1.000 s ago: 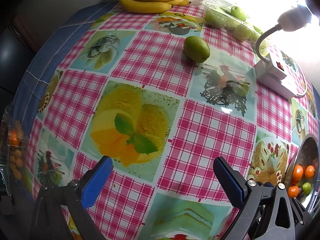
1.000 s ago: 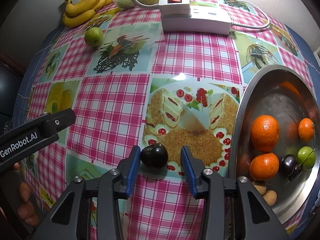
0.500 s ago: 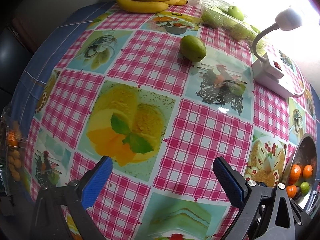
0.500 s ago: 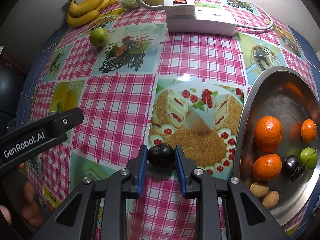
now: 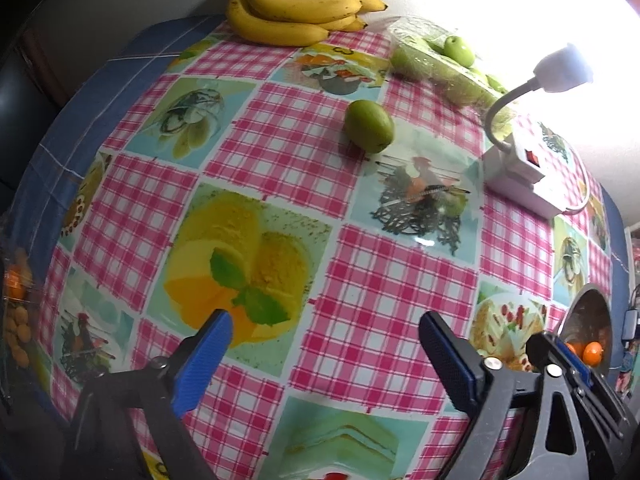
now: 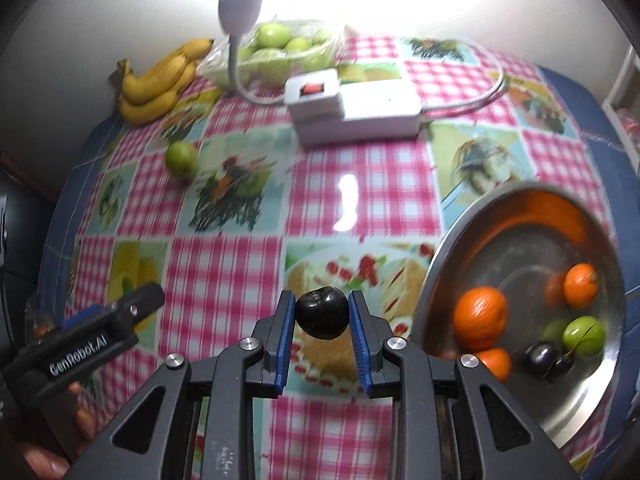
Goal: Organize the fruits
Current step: 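Grasp the green oval fruit with the left tool while the right tool holds the cherry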
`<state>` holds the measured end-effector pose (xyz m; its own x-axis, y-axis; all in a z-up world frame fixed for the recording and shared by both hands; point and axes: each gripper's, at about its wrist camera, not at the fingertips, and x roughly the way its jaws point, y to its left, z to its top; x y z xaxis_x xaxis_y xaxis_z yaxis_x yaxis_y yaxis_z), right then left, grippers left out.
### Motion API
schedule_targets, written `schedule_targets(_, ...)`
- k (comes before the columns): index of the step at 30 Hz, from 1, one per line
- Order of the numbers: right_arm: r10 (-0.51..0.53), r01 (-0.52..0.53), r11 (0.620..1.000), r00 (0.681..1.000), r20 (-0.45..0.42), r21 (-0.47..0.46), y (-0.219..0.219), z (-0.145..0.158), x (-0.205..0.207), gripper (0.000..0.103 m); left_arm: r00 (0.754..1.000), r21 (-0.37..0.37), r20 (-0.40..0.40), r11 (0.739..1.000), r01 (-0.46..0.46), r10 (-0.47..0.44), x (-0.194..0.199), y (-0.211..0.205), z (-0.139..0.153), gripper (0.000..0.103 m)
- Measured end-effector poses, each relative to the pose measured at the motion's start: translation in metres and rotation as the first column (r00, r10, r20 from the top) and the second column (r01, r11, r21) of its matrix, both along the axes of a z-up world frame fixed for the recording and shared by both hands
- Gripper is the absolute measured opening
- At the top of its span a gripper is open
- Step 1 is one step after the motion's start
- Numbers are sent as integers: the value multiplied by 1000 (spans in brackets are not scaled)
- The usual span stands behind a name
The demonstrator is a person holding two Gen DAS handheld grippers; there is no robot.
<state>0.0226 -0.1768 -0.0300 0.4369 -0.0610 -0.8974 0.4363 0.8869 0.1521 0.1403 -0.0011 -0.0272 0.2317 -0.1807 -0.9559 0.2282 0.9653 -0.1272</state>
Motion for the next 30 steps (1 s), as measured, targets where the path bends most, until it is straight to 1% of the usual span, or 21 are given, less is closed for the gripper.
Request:
schedule_targets(4,-3,3,1000,1000,18,-10,-6,8,8,28,1000,-31,-6,999,17,-17,1,-12,-1,92)
schedule_targets(8,11,-11,1000,999,41,-15,-7,12,23,28,998,-81,-42,996,41,-44,14,-22,-6,92)
schedule_targets(9,11,-11,1000,999,43,-20,-8,12,25,28,998,-80,-49,996,45,-49,21,-25,-8,92)
schedule_targets(11,9,-8,1000,999,34,-29,-12,11,30,28,996,-71,-40,995,72,-74,31,-33,-8,88)
schedule_targets(14,-9,9,1000,1000,29,-18,-21,9,36,28,995,-36,-18,994,101,-101,51,-43,-7,86)
schedule_targets(15,-15,15,1000,999,30,-18,-24,9,37,28,994,-30,-6,993,111,-112,59,-47,-6,84)
schedule_targets(17,-24,25,999,999,32,-25,-31,9,41,28,992,-25,-7,992,124,-124,70,-53,-8,76)
schedule_targets(19,-35,36,999,999,38,-18,-38,10,44,28,991,-30,-6,990,134,-135,83,-59,-10,76)
schedule_targets(22,-43,44,999,998,51,-14,-45,11,48,28,986,-37,1,985,169,-169,96,-70,-12,70)
schedule_targets(25,-42,43,999,997,59,-17,-50,11,52,28,983,-17,11,983,184,-184,103,-75,-16,62)
schedule_targets(30,-36,38,999,997,65,-27,-52,12,56,28,983,-1,12,983,184,-184,117,-78,-26,58)
